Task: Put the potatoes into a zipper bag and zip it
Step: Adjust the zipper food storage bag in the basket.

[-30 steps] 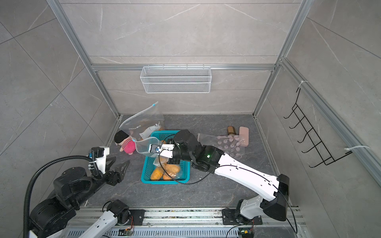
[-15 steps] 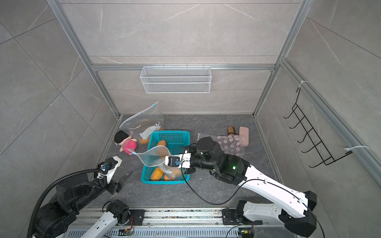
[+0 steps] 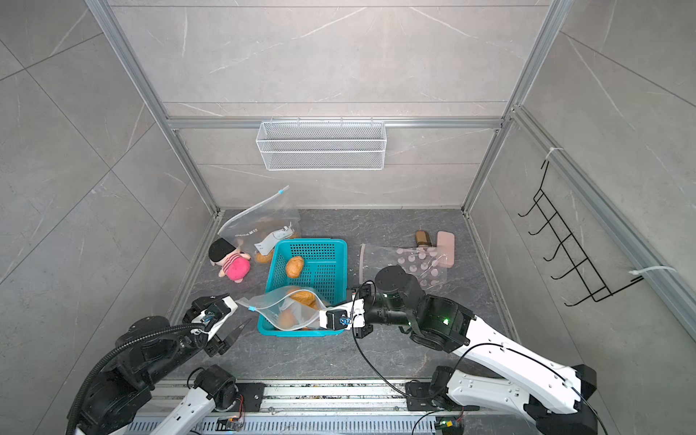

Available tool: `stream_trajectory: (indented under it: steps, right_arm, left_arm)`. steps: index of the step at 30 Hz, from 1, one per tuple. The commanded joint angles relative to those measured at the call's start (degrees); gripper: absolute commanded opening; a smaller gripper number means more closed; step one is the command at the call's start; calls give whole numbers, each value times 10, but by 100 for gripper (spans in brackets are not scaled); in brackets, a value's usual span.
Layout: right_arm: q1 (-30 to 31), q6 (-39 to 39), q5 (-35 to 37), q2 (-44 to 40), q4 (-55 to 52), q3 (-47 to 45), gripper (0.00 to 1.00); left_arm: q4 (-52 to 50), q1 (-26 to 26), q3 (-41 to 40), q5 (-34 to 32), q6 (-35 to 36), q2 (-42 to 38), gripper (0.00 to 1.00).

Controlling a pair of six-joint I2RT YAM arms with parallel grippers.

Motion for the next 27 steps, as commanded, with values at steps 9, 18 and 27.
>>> stream_trajectory:
  steps: [9,18,27]
  right_arm:
    - [-2,15,-26,-37,-4,-8,0]
    - [-2,25,5,-36,3,-16,0]
    - [-5,31,11,-20,2,-7,0]
  left_arm:
    - [80,2,-19,185,49,15,34]
    - [82,1,-43,217,28,-30,19]
    - [56,2,-34,264,27,-30,30]
